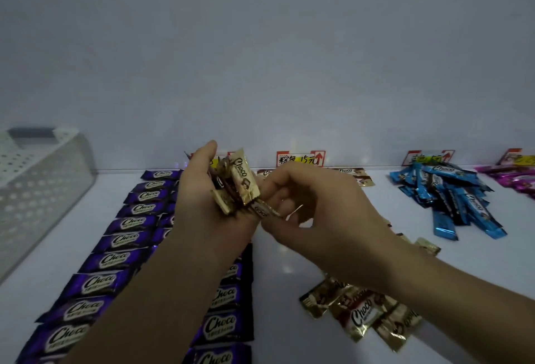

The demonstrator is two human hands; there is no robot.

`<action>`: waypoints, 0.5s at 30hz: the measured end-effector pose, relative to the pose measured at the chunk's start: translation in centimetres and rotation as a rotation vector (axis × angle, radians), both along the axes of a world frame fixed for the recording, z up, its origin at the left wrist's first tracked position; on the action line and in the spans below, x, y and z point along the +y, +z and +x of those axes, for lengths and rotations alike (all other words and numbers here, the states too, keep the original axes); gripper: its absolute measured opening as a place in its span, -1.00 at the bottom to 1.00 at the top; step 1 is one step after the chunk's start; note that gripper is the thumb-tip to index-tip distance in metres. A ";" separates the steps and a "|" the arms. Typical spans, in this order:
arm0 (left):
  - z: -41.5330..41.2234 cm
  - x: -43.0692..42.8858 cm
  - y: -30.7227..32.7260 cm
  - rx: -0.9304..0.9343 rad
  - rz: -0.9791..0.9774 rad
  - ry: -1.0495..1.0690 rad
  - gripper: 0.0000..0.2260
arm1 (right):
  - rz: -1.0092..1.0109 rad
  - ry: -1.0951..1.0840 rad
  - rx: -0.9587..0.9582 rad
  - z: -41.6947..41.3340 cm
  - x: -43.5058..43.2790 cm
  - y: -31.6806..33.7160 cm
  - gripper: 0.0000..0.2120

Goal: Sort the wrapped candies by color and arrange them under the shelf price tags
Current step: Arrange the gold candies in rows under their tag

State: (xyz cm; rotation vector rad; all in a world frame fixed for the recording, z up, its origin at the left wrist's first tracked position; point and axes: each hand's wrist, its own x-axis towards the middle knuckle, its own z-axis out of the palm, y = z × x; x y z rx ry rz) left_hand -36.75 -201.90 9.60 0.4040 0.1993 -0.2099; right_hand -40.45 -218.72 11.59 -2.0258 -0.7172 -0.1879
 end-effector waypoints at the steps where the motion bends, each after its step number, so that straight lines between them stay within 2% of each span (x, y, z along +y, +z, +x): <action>1: -0.1 -0.3 0.3 -0.026 0.099 0.010 -0.26 | 0.064 -0.013 0.066 0.1 -0.1 0.1 -0.82; 3: -1.0 -0.8 1.3 -0.022 0.106 0.011 -0.51 | 0.137 -0.019 0.149 0.2 -0.6 0.9 -0.82; 5: -0.9 -1.1 1.4 -0.044 0.077 -0.009 -0.92 | 0.198 -0.005 0.212 0.3 -1.2 1.8 -0.84; 9: -0.8 -1.2 1.7 -0.007 0.152 0.021 -0.68 | 0.316 -0.040 0.331 0.6 -2.8 3.2 -0.79; 12: -1.0 -0.9 2.2 0.012 0.119 0.004 -0.67 | 0.265 -0.112 0.391 2.2 -3.9 3.2 -0.69; 15: -1.1 -0.4 2.6 0.015 0.062 0.047 -0.76 | 0.147 -0.160 0.474 4.6 -4.2 2.0 -0.76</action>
